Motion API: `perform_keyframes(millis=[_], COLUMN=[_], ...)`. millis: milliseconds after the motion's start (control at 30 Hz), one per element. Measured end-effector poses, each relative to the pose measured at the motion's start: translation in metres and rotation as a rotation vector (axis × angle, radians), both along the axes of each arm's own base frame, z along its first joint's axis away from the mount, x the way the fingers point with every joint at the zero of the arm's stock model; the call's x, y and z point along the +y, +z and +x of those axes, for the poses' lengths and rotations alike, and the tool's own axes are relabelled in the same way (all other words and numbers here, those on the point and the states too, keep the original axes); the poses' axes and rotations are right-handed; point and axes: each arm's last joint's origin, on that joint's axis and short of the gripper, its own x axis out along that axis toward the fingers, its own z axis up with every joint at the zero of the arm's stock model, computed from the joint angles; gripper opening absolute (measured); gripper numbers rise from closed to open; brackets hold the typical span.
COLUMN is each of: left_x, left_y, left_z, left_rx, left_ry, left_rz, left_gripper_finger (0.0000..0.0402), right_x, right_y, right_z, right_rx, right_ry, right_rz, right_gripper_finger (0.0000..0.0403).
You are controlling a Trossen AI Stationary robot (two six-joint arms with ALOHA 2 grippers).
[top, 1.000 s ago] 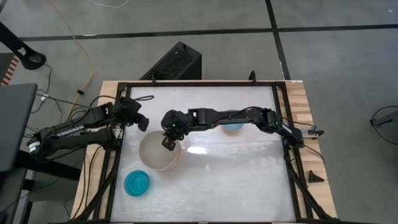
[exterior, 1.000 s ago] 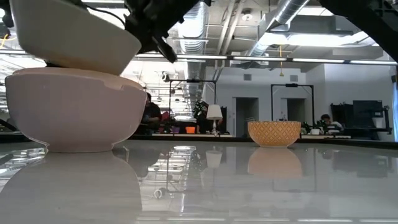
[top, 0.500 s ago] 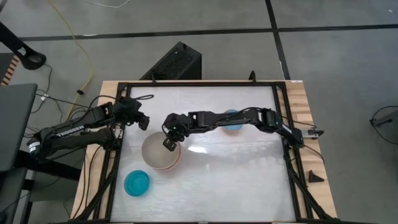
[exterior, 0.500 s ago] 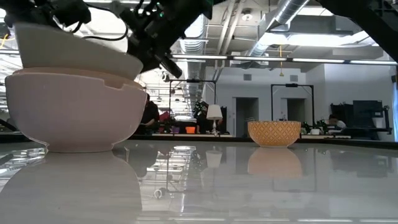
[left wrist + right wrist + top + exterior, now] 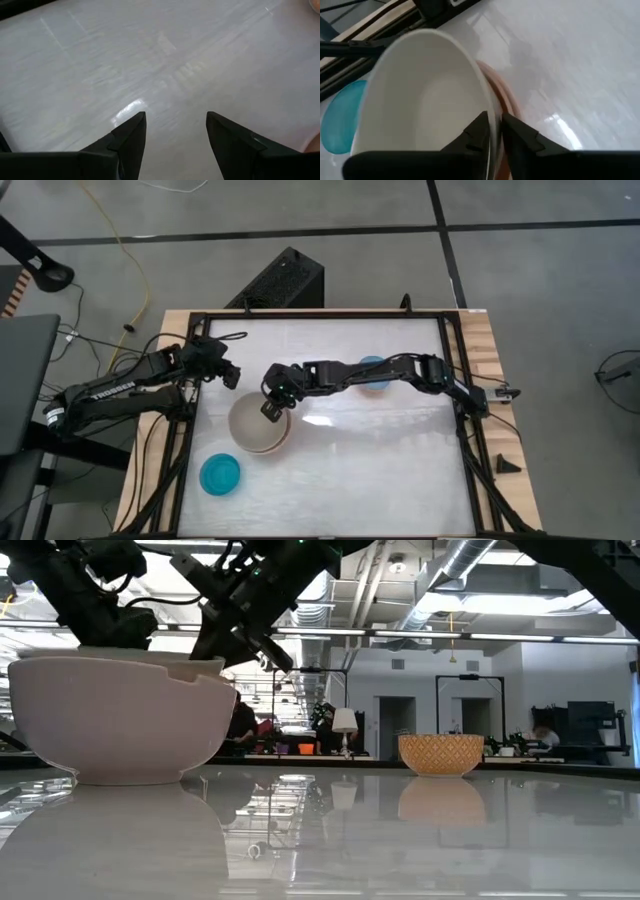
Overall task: Nest bowls inside each other
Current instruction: Stack the grey bowl on top of the pink bowl, then stack the blue patterned bowl on top of the grey bowl
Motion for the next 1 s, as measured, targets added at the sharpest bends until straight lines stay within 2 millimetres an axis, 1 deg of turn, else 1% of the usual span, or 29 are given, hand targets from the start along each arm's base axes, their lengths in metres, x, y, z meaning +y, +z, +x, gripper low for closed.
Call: perform_keyframes(millis=[167, 367, 500, 600, 700, 833, 900, 1000], left_x=[0.0, 0.0, 0.0, 0.0, 0.0, 0.0, 0.0, 0.0], left_y=[0.0, 0.0, 0.0, 0.0, 0.0, 0.0, 0.0, 0.0], left_z=[0.0, 0.0, 0.0, 0.0, 0.0, 0.0, 0.0, 0.0], left_rx=[0.0, 0.0, 0.0, 0.0, -0.003, -0.003, -0.003, -0.003], left_ry=[0.0, 0.0, 0.0, -0.001, -0.008, -0.009, -0.009, -0.009], left_rz=[0.0, 0.0, 0.0, -0.001, -0.007, -0.008, -0.008, -0.008], left_gripper_finger=[0.0197, 0.0197, 0.0197, 0.0197, 0.0197, 0.0197, 0.0197, 0.0197], right_x=[-0.002, -0.015, -0.028, -0.037, -0.047, -0.054, -0.053, -0.053], right_y=[0.0, 0.001, 0.013, 0.022, 0.028, 0.031, 0.029, 0.019], right_z=[0.0, -0.001, -0.001, -0.003, -0.005, -0.006, -0.006, -0.007], right_rx=[0.004, 0.002, -0.009, -0.014, -0.014, -0.045, -0.038, -0.009], right_ry=[-0.011, -0.007, 0.023, 0.076, 0.152, 0.288, 0.293, 0.276], right_rz=[0.009, 0.037, 0.082, 0.137, 0.225, 0.33, 0.337, 0.332], right_gripper_finger=[0.0118, 0.0175, 0.0217, 0.0239, 0.0245, 0.0236, 0.023, 0.0222])
